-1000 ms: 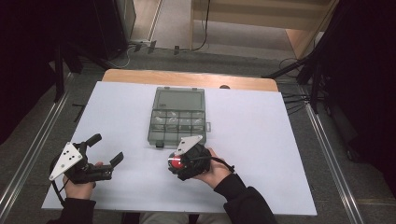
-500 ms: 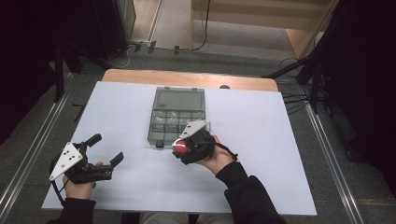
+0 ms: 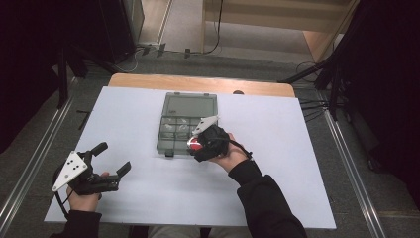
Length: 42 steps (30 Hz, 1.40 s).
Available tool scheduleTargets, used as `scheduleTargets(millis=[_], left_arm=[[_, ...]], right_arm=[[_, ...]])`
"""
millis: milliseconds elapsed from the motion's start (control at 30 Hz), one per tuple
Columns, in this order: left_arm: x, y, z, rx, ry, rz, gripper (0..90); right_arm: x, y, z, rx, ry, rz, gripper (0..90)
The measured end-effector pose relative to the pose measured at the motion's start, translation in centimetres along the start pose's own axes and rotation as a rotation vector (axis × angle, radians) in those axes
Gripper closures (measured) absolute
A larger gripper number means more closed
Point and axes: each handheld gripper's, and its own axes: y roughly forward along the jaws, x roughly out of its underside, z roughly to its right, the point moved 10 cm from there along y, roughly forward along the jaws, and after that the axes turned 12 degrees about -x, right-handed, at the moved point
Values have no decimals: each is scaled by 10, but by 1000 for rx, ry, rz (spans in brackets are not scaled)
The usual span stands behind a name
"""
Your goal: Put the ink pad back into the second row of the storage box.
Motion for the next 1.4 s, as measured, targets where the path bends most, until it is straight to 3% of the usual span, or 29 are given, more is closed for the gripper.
scheduleTargets(millis=[467, 767, 800, 867, 967, 1400], left_arm=[[-1, 0, 0, 4, -18, 5, 0], [-1, 0, 0, 5, -22, 8, 0], [-1, 0, 0, 6, -22, 9, 0], [-1, -1, -1, 7, -20, 9, 0], [-1, 0, -1, 6, -26, 10, 0], [-1, 0, 0, 5, -24, 10, 0]], right_arm=[[2, 7, 32, 32, 86, -12, 308], [4, 19, 35, 25, 91, -32, 306], [4, 20, 34, 25, 86, -29, 289], [4, 20, 33, 29, 87, -22, 97], [1, 16, 33, 32, 101, 5, 5], [10, -9, 33, 71, 134, 73, 0]])
